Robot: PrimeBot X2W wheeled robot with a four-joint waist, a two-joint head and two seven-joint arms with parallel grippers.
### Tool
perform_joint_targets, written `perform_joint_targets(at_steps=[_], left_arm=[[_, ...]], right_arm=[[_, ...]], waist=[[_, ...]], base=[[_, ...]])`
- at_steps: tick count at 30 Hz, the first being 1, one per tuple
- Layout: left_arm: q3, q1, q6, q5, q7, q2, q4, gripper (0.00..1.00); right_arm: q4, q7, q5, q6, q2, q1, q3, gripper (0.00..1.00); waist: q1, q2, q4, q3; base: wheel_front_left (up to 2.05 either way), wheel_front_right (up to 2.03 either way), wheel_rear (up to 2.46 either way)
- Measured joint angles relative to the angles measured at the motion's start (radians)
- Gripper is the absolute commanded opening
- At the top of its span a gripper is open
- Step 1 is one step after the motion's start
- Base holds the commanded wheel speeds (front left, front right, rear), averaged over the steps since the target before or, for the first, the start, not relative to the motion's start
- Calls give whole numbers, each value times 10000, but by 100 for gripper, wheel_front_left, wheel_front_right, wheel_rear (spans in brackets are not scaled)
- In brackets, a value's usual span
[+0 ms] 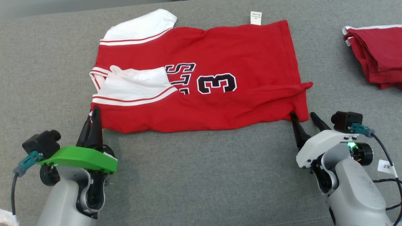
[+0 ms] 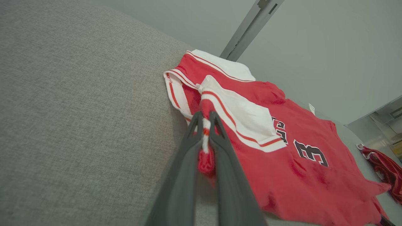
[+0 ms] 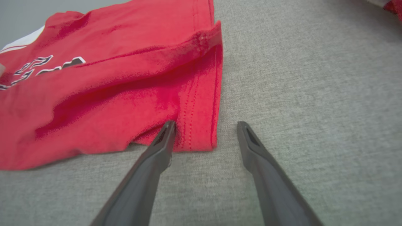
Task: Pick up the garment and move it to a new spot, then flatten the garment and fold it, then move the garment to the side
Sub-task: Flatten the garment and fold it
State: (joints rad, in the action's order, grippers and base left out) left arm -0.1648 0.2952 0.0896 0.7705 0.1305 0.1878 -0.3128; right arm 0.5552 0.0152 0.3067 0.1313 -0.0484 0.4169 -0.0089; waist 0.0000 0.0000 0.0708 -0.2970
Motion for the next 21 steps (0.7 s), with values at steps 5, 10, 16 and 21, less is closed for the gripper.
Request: perform_joint_targets(at_steps=[5, 10, 16, 21], left_arm=[[-144, 38, 153, -17, 219, 13, 234, 0], [-169, 50, 173, -42, 337, 161, 520, 0], [-115, -12, 163, -8, 270, 336, 1292, 0], [-240, -1240, -134, 115, -232, 479, 2343, 0]], right_arm=[[619, 121, 642, 0, -6, 507, 230, 0], [784, 134, 830, 0, 13, 964, 341, 0], [127, -334, 533, 0, 6, 1146, -199, 0], [-1599, -1457, 435, 0, 8, -180, -545, 0]], waist=[[0, 0, -82, 124], [0, 0, -57, 382], [0, 0, 4, 787], [0, 0, 12, 1211]], base=[[0, 0, 0], [0, 0, 0], [0, 0, 0], [0, 0, 0]])
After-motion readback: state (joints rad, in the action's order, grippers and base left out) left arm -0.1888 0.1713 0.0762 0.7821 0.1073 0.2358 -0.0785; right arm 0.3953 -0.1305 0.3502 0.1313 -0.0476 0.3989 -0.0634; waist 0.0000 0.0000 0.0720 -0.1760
